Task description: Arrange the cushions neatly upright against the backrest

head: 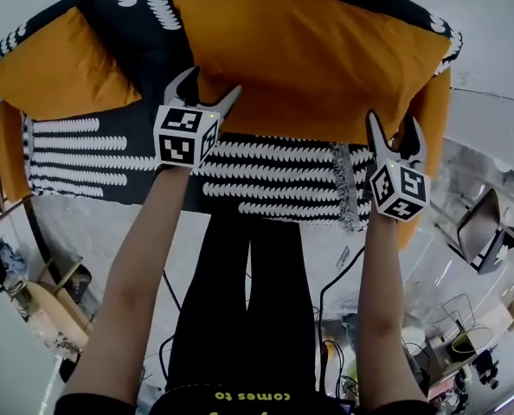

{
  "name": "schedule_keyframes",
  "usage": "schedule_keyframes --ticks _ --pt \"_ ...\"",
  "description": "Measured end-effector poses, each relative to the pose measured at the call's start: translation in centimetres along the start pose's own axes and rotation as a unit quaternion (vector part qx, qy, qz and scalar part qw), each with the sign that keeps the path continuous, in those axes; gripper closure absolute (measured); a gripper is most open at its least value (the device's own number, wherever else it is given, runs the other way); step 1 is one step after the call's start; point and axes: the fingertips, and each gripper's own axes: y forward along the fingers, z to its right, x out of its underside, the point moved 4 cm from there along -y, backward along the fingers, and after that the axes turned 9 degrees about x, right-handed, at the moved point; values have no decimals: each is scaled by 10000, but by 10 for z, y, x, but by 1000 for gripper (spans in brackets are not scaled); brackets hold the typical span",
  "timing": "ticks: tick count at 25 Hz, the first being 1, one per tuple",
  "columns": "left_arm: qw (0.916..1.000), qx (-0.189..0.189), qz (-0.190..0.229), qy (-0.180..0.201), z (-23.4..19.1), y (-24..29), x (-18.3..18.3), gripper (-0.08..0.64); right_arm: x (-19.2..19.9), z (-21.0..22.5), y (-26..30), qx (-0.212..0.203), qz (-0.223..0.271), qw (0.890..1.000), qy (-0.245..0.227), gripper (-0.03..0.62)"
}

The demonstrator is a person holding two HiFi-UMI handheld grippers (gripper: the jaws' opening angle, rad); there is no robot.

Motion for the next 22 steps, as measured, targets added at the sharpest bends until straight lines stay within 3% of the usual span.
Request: schedule_keyframes --ticks 4,13,16,22 --pt "9999 -83 85 36 11 -19 -2 101 -12 -19 -31 -191 190 9996 -50 202" --pt "9989 -54 422 183 48 -100 -40 92 -77 -37 -121 -205 691 9968 354 209" --pt "9976 181 643 181 65 -128 -66 95 -110 -42 -150 -358 909 9941 463 219" --pt "9909 326 1249 376 96 -191 -128 190 -170 -71 -212 -914 1360 9861 261 311"
